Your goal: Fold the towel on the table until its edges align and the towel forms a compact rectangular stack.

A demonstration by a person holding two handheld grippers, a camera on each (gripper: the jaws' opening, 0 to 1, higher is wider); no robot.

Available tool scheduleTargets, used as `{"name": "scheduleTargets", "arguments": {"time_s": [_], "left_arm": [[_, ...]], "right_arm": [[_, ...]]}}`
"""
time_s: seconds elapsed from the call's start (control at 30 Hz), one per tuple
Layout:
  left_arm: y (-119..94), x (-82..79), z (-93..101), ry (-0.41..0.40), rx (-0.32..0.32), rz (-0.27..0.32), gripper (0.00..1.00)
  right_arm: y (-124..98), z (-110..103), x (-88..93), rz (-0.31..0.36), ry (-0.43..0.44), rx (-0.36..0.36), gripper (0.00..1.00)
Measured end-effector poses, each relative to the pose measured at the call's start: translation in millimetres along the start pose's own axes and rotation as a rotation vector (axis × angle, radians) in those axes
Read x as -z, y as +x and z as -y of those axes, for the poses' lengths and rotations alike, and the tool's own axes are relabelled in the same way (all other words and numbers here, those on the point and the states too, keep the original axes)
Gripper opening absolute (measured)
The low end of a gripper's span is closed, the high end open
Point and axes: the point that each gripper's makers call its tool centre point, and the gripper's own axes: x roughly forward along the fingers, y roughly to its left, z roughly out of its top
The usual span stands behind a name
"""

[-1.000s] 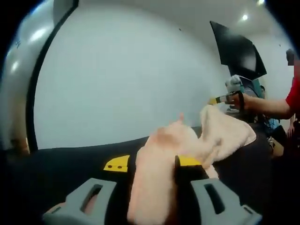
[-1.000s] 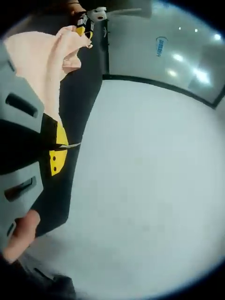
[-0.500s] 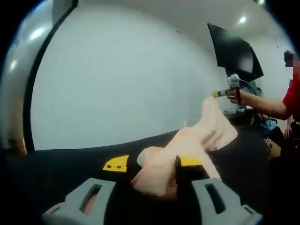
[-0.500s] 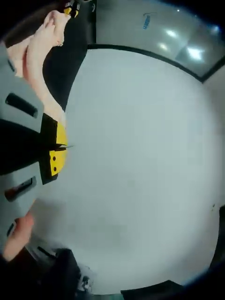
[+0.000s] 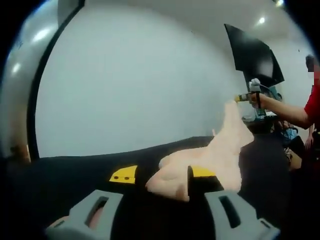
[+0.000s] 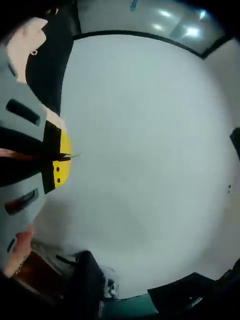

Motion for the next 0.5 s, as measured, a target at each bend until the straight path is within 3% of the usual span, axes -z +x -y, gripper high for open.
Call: {"name": "scheduleTargets", "arguments": {"time_s": [0.1, 0.13, 0.2, 0.23, 0.27, 0.33, 0.37, 0.43, 0.5], "left_arm": [[3.7, 14.5, -14.7, -0.044, -0.064, -0.062, 0.36], [5.3, 23.4, -19.5, -0.071, -0.068, -0.103, 0.36], [8.6, 40.7, -19.7, -0.198, -0.029, -0.192, 0.36], [10.5, 41.1, -20.3, -0.203, -0.001, -0.209, 0.35], [14.1, 33.5, -23.1, -0.165, 0.009, -0.175, 0.35], [17.8, 29.5, -26.2, -0.123, 0.042, -0.185, 0.34], [20.2, 31.3, -25.3, -0.115, 0.067, -0.201, 0.34], [31.6, 29.8, -12.1, -0.143, 0.207, -0.186, 0.31], [36.9, 31.5, 0.3, -0.117, 0.312, -0.198, 0.30]], "right_arm": [[-6.8, -22.4, 35.9, -0.018, -0.038, -0.042, 0.00], [-5.8, -30.6, 48.8, -0.028, -0.069, -0.077, 0.00], [-13.8, -39.0, 74.3, -0.042, -0.097, -0.080, 0.00], [-19.0, -42.2, 83.9, -0.047, -0.099, -0.083, 0.00], [-19.2, -41.3, 88.9, -0.052, -0.085, -0.091, 0.00], [-28.5, -42.5, 93.1, -0.045, -0.057, -0.098, 0.00], [-34.1, -43.0, 93.9, -0.041, -0.055, -0.098, 0.00], [-34.2, -39.7, 92.4, -0.036, -0.061, -0.096, 0.00], [-37.4, -36.1, 91.5, -0.038, -0.063, -0.096, 0.00]]}}
